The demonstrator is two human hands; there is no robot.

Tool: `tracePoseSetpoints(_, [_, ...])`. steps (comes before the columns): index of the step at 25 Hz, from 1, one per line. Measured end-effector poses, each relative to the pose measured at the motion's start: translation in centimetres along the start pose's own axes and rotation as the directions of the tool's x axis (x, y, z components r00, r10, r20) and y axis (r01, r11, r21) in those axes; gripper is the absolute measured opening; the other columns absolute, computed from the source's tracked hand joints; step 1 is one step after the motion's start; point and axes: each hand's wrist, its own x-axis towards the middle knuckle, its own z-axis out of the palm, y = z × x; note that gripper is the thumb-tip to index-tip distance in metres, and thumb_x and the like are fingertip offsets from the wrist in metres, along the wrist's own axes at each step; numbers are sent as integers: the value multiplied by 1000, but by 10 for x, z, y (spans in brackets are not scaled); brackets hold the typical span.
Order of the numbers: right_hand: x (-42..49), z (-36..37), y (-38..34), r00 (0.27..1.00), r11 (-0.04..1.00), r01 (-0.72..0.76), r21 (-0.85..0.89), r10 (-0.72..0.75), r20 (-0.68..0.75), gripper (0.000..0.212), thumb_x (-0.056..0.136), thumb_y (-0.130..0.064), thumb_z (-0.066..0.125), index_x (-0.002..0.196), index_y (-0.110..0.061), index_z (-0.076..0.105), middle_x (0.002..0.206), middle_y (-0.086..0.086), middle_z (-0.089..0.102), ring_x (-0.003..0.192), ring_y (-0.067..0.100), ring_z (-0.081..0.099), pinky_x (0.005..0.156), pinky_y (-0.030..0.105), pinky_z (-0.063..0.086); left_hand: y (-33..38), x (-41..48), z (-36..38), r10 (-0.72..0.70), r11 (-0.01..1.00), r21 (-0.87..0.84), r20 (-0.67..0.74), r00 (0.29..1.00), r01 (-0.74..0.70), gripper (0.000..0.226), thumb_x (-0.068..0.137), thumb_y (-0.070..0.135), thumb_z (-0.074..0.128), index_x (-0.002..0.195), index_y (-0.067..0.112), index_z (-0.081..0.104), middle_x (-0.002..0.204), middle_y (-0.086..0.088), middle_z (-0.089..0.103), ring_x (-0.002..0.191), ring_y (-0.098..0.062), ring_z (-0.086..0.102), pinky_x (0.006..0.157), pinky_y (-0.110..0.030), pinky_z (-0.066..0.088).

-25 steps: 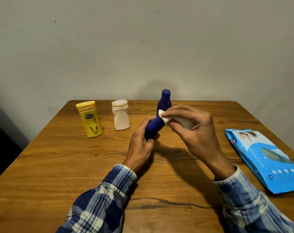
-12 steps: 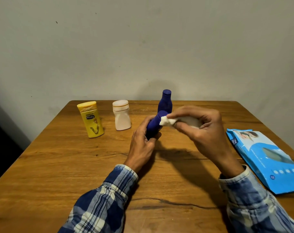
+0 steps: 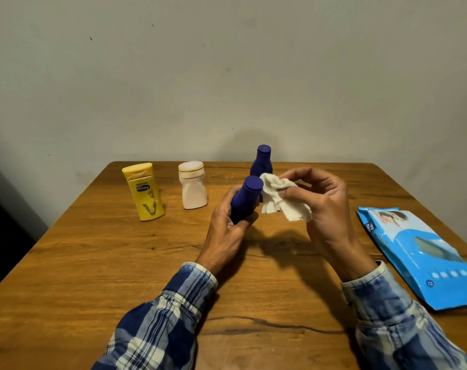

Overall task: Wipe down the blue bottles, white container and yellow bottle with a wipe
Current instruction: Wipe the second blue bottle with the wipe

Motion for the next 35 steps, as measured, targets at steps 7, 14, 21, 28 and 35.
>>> tracePoseSetpoints(7, [1, 0, -1, 994, 1000, -6, 13, 5, 106, 18, 82, 11, 65, 90, -4, 68, 94, 9, 74, 94, 23, 69, 84, 32, 57, -2, 0, 0, -6, 1000, 14, 29, 1000, 6, 57, 93, -5, 64, 128, 39, 55, 130, -1, 61, 119, -15, 60, 103, -47, 52])
tracePoseSetpoints(14, [-9, 10, 5, 898, 782, 435, -447, -410, 158, 23, 88, 8, 66, 109, -3, 70, 113, 9, 71, 111, 21, 66, 92, 33, 56, 0, 0, 4, 45, 997, 66, -61, 997, -41, 52, 93, 17, 74, 139, 23, 50, 116, 6, 67, 107, -12, 66, 96, -34, 55])
tracePoseSetpoints(21, [-17, 19, 32, 751, 408, 658, -633, -413, 515, 29, 86, -8, 62, 113, -5, 72, 123, 12, 67, 118, 24, 60, 102, 39, 52, 2, -9, 7, -56, 993, -104, 3, 998, 56, 48, 95, 17, 67, 139, 28, 51, 126, 0, 67, 117, -18, 67, 99, -51, 56])
tracePoseSetpoints(28, [-14, 17, 26, 756, 377, 655, -655, -325, 569, 31, 88, -16, 56, 112, -7, 73, 121, 7, 68, 115, 22, 56, 99, 35, 50, -9, -7, 9, -92, 978, -171, 151, 984, 118, 42, 97, 16, 60, 136, 27, 53, 124, -5, 67, 114, -28, 66, 98, -59, 54])
tracePoseSetpoints(35, [-8, 11, 26, 862, 553, 482, -680, -439, 254, 30, 82, 8, 73, 108, -6, 76, 116, 5, 71, 109, 15, 67, 93, 35, 57, 13, -5, 10, -255, 659, -662, 249, 934, 357, 46, 94, 40, 55, 119, 2, 61, 86, -17, 60, 65, -24, 54, 55, -32, 44])
